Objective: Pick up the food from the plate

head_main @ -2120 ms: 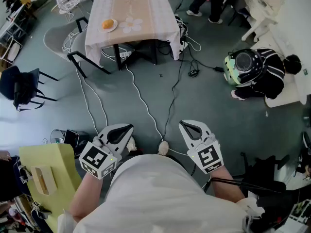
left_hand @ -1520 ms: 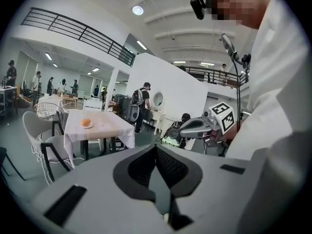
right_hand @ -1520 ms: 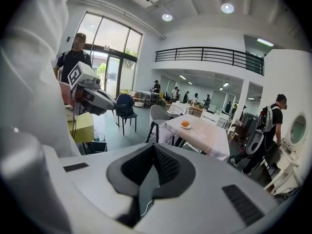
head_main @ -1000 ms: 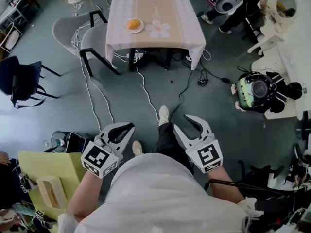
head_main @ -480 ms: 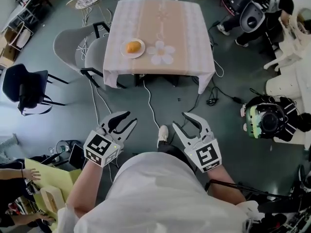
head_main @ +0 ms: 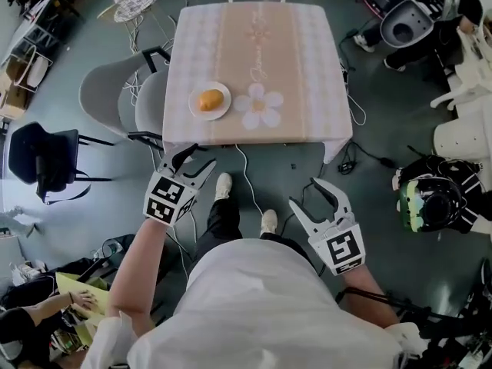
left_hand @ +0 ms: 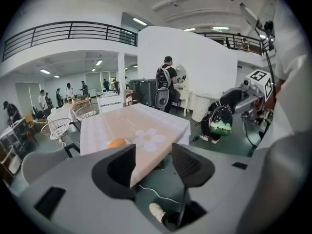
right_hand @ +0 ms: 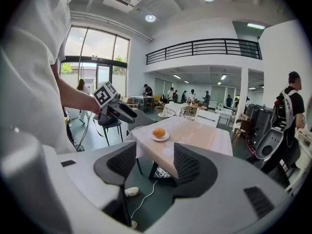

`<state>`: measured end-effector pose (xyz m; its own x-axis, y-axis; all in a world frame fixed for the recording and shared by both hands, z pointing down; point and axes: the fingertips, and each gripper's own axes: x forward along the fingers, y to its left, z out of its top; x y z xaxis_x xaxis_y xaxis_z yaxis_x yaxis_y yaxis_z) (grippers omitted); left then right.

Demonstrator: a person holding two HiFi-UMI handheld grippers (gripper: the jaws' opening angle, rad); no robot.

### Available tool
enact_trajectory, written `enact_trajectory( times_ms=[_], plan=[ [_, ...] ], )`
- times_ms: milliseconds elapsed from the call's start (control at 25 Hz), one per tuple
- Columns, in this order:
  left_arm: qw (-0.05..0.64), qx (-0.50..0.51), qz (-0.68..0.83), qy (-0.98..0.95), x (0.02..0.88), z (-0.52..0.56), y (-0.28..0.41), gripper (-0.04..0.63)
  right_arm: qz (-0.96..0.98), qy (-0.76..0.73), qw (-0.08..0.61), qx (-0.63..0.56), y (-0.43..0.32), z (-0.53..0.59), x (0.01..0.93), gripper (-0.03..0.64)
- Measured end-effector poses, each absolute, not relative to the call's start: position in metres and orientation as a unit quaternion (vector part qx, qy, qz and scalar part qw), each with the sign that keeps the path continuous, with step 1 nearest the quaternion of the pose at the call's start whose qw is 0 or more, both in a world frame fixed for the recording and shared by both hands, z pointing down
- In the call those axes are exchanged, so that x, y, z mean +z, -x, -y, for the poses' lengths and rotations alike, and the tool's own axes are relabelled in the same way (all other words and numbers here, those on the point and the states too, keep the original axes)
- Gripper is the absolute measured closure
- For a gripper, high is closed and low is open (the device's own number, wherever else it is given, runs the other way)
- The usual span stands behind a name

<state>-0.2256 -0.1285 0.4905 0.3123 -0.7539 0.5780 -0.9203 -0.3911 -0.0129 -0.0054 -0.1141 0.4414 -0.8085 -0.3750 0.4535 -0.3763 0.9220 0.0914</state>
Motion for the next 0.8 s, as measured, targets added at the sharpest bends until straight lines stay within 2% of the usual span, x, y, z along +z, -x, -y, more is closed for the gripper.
enact_trajectory(
  times_ms=[400,800],
  plan=[
    [0.136,0.353,0.463,-0.801,0.573,0.261,0.311,0.285,0.906,-0.331,0.261,0.025,0.054,0.193,0.432,0.356],
    [0.133,0.419,0.385,-0.811,0.655,0.31,0.321,0.215,0.859,-0.415,0.294,0.066,0.072,0.198,0.444,0.356]
  ],
)
